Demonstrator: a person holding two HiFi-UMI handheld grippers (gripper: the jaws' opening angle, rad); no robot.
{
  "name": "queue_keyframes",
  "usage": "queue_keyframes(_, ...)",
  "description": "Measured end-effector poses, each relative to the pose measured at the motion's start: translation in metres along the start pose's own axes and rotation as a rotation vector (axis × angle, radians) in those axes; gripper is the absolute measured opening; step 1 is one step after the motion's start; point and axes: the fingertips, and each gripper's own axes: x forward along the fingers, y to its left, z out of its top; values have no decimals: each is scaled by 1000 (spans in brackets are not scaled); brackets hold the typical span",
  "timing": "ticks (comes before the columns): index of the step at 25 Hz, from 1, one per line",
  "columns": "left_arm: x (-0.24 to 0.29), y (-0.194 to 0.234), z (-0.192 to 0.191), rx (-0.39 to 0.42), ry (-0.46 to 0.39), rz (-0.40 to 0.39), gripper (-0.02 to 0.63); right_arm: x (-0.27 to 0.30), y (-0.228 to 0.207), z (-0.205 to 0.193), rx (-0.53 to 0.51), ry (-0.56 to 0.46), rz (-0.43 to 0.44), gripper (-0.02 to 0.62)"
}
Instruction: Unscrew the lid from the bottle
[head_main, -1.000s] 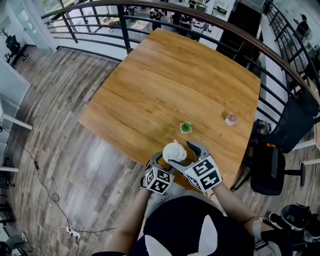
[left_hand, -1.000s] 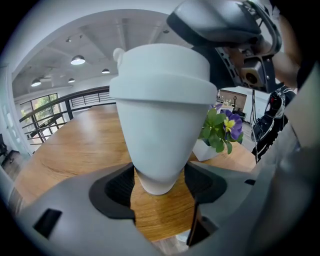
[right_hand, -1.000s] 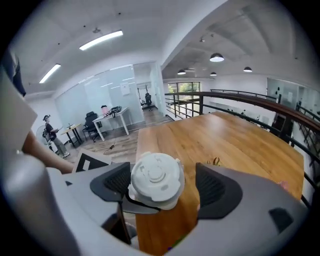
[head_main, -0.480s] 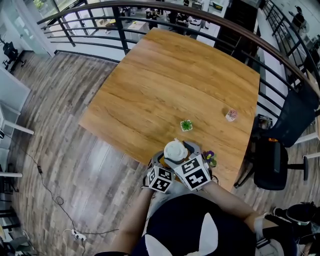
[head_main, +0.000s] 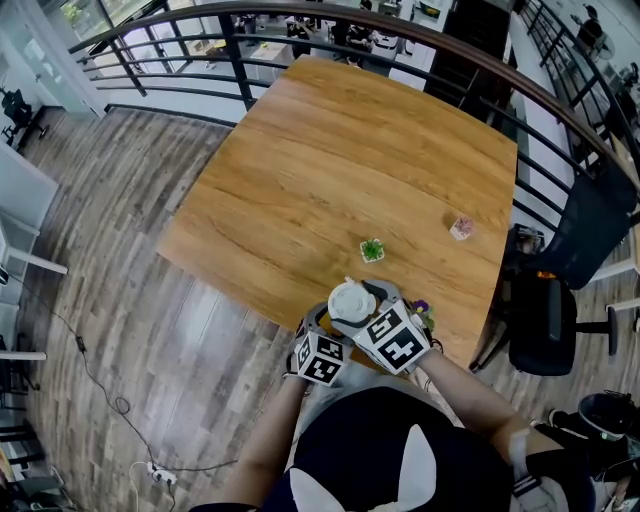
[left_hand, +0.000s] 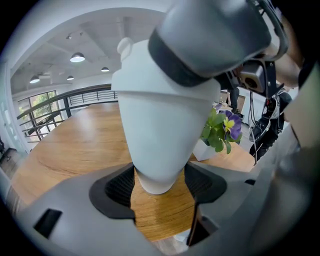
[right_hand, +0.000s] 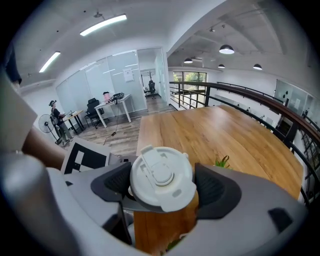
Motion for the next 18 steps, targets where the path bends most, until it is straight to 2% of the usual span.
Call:
queue_keyframes(9, 1, 0, -2, 1, 2, -7, 321, 2, 6, -3, -190, 110, 142, 399)
queue_keyframes(18, 2, -1, -4, 4, 7, -14, 321, 1, 11, -9, -467, 244, 302, 400)
